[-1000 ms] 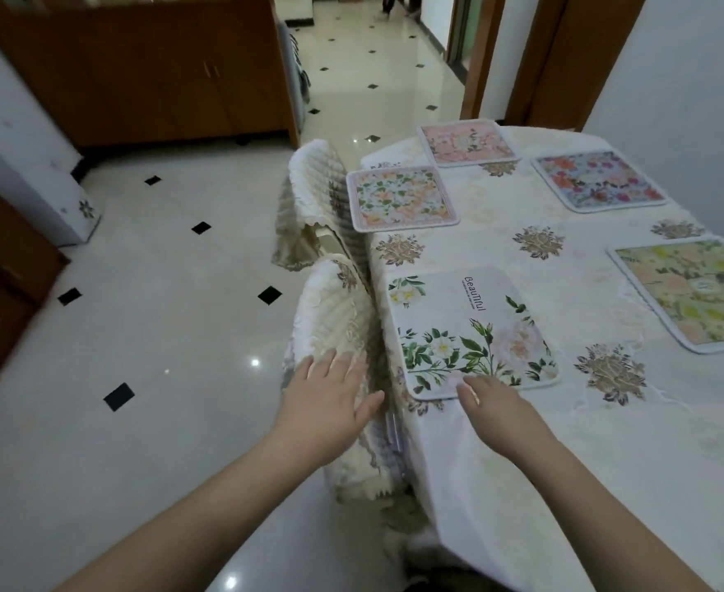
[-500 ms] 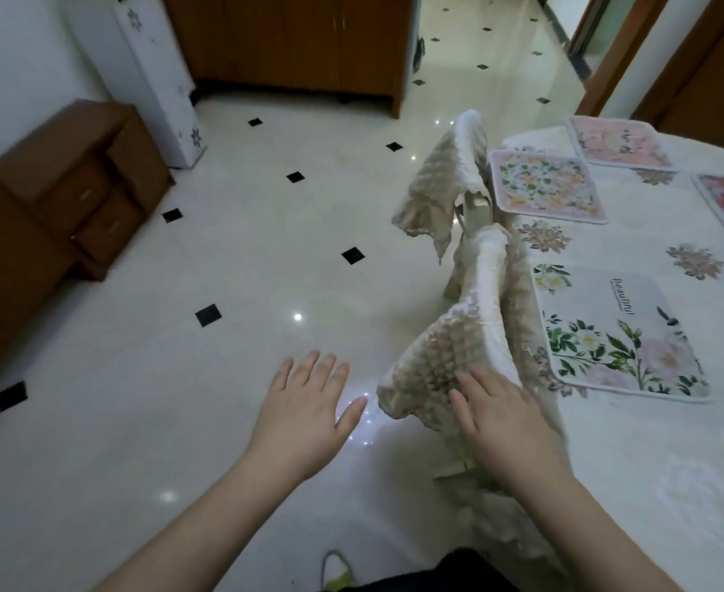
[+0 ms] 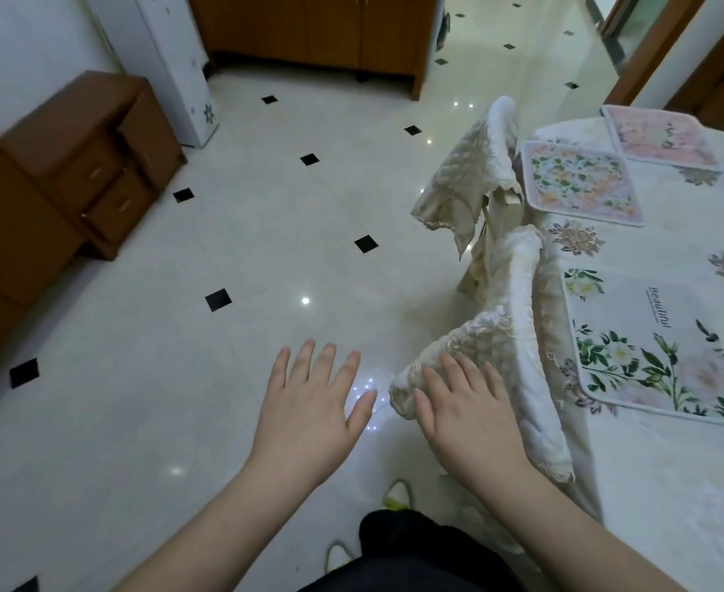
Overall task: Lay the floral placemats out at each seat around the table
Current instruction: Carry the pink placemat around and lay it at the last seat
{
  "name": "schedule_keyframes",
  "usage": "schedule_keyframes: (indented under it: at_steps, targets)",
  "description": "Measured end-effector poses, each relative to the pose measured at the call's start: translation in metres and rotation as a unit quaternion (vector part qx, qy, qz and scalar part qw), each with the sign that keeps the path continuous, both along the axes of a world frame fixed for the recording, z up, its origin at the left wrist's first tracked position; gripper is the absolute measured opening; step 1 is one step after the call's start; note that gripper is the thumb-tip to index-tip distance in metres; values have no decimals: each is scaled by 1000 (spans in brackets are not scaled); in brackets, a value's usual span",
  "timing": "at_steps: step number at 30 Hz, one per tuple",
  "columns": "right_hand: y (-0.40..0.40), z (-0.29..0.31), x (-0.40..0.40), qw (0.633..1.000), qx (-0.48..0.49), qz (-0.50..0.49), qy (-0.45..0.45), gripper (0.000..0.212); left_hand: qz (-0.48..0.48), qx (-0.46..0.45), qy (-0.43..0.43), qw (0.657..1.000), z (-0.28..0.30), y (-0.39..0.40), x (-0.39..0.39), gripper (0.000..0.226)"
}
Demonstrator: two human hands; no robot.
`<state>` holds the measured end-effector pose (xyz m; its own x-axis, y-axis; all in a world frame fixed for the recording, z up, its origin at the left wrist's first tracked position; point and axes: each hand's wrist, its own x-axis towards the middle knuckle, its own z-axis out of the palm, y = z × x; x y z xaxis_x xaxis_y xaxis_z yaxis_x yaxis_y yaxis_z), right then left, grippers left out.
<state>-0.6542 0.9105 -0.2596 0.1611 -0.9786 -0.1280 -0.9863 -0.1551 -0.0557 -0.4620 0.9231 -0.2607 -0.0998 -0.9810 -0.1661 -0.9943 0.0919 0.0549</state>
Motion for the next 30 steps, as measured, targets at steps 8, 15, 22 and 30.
schedule_keyframes:
  at_steps: [8,15,22,30]
  targets:
    - [-67,-10,-15,999,29,-2,-32,56,-73,-44,-24,996,12,-77,-16,63]
    - [-136,-14,20,996,46,64,-45,64,8,-47,-16,999,10,-126,10,63]
    - [-218,-8,104,991,21,124,-39,55,68,-62,11,996,0,-180,82,65]
    - [-301,6,194,994,22,107,-30,58,19,-94,11,995,12,-269,169,65]
